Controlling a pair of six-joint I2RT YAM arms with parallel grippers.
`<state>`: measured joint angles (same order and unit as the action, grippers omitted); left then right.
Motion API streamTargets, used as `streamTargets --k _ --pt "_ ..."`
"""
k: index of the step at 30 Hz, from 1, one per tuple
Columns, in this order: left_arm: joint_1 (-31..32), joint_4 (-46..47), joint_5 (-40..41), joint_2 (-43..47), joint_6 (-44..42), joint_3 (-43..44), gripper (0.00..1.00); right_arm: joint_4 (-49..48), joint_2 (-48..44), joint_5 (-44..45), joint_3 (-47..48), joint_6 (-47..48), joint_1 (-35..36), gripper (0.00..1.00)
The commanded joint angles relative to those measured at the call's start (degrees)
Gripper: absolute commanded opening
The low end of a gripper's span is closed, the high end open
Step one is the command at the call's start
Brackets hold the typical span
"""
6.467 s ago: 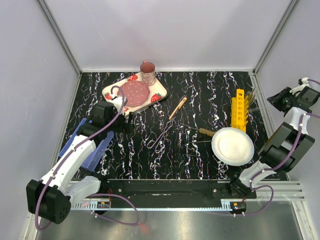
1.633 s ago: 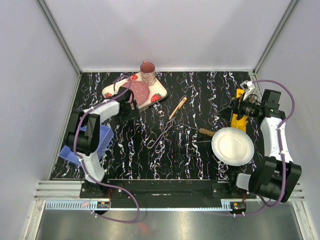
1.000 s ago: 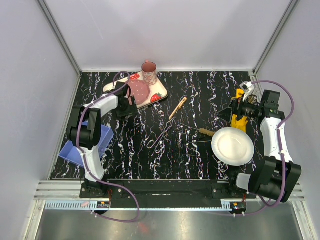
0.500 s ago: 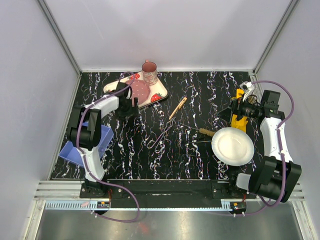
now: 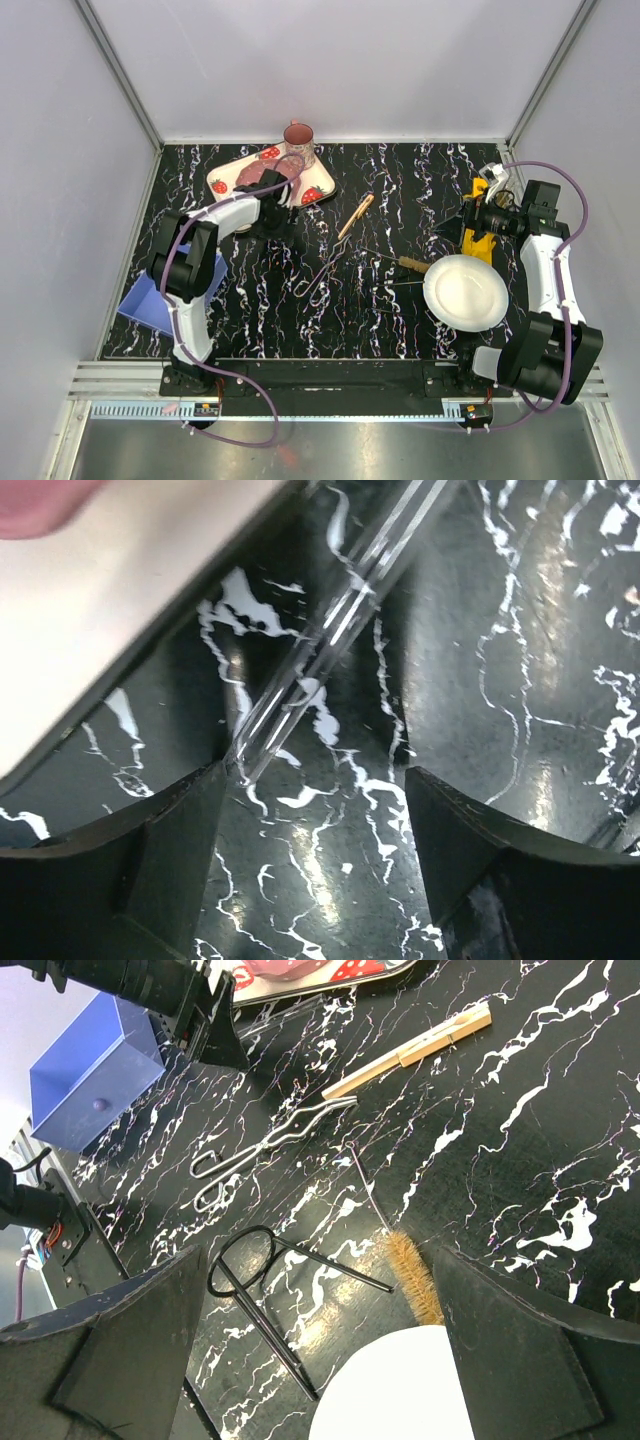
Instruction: Organize the chemistry lab equipment
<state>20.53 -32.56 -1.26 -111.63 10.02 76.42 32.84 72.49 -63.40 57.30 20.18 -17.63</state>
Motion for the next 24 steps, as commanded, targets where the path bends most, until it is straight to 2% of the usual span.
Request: streamTargets --k 1,4,9,18,24 --pt "2.9 -1.9 1.1 -0.2 -2.3 2.3 0.72 0.0 0.0 -1.6 0.5 1.1 0.2 1.00" --pt "3.8 -3.0 4.0 -0.5 -2.1 3.2 0.61 0.0 0.0 -1.6 0.5 1.1 0.2 1.00" --pt "3.8 -4.7 7.1 -1.9 -1.4 7.1 0.65 0.0 0.2 -1.6 0.5 1.3 0.1 1.00" --pt "4.0 -8.9 4.2 -10.3 -0.7 19.4 0.68 0.3 0.3 -1.6 0.5 1.4 0.2 1.00" --pt "5.2 -10.7 2.7 -13.8 -1.7 23.2 0.68 0.5 0.2 -1.6 0.6 1.6 0.2 1.00"
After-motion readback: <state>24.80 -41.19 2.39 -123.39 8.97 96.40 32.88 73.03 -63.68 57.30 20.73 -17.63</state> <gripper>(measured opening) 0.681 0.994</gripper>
